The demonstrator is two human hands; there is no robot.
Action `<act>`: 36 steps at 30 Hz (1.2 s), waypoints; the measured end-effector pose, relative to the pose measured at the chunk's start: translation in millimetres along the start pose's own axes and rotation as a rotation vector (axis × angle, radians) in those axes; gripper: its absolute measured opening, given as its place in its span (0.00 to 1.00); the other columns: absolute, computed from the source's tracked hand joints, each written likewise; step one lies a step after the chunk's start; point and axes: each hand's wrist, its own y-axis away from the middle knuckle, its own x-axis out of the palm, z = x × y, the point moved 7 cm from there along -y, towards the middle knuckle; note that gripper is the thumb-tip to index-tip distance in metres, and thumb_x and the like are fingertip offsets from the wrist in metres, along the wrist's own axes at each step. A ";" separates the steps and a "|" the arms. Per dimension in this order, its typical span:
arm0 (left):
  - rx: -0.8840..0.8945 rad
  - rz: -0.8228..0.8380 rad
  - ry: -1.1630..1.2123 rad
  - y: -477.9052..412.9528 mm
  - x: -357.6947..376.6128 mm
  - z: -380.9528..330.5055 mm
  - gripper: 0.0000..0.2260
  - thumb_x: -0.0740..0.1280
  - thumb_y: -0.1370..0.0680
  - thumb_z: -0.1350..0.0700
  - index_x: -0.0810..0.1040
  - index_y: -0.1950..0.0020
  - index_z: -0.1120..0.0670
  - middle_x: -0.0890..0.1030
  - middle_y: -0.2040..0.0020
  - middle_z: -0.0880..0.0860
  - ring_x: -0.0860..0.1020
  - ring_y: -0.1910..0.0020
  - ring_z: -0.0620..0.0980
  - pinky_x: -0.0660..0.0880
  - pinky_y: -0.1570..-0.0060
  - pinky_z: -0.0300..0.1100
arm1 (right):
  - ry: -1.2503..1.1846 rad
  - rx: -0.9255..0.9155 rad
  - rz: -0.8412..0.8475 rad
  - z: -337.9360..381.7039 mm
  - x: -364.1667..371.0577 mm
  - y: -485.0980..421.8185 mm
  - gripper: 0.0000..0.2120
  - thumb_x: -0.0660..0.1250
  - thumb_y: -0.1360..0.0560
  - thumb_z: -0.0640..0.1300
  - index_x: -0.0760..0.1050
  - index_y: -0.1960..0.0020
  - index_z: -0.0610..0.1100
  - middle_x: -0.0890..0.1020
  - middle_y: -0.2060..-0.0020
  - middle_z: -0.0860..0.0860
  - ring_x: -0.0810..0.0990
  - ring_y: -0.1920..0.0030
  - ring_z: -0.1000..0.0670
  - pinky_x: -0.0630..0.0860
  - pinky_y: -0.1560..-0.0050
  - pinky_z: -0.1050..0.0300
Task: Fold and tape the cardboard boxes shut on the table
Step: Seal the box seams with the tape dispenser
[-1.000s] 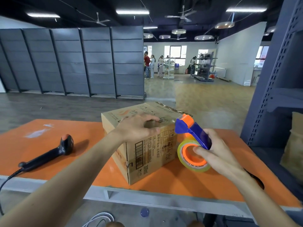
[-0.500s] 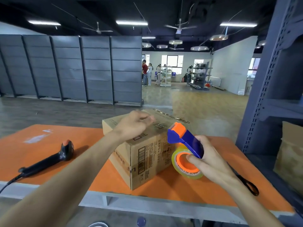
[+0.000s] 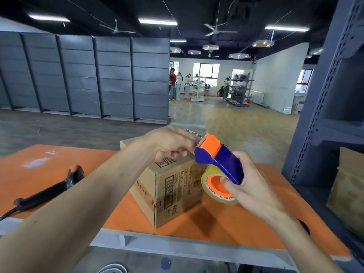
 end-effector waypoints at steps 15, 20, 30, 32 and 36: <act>0.078 -0.122 -0.509 -10.8 -17.0 3.1 0.08 0.71 0.20 0.57 0.86 0.55 0.59 0.84 0.68 0.50 0.80 0.63 0.44 0.77 0.48 0.45 | 0.161 -0.014 -0.012 20.3 13.2 37.7 0.45 0.69 0.30 0.42 0.54 0.31 0.82 0.74 0.58 0.56 0.76 0.59 0.59 0.72 0.62 0.70; 0.129 -0.172 -0.546 -8.6 -21.9 5.4 0.12 0.70 0.19 0.54 0.84 0.62 0.54 0.84 0.68 0.49 0.82 0.50 0.42 0.71 0.34 0.48 | 0.179 0.022 0.005 9.1 23.4 53.6 0.46 0.68 0.29 0.42 0.50 0.31 0.84 0.71 0.57 0.57 0.76 0.59 0.57 0.76 0.65 0.58; 0.220 -0.288 -0.656 -11.2 -25.3 7.8 0.11 0.74 0.24 0.42 0.82 0.58 0.49 0.82 0.67 0.44 0.82 0.58 0.44 0.77 0.49 0.44 | 0.138 -0.023 -0.019 27.9 34.3 54.2 0.34 0.54 0.34 0.66 0.48 0.31 0.84 0.71 0.57 0.56 0.77 0.62 0.55 0.75 0.63 0.62; 0.222 -0.310 -0.689 -13.6 -30.9 6.5 0.12 0.73 0.24 0.41 0.81 0.59 0.48 0.81 0.65 0.42 0.81 0.57 0.45 0.76 0.52 0.44 | 0.140 -0.044 -0.026 32.1 33.1 48.8 0.33 0.55 0.33 0.65 0.49 0.32 0.85 0.72 0.57 0.56 0.78 0.62 0.55 0.77 0.62 0.60; 0.210 -0.340 -0.776 -17.1 -33.1 10.2 0.13 0.73 0.25 0.39 0.77 0.60 0.45 0.81 0.56 0.45 0.80 0.52 0.49 0.76 0.52 0.46 | 0.170 -0.088 -0.036 33.6 34.9 42.8 0.33 0.60 0.31 0.63 0.49 0.34 0.86 0.72 0.57 0.57 0.77 0.59 0.56 0.74 0.63 0.63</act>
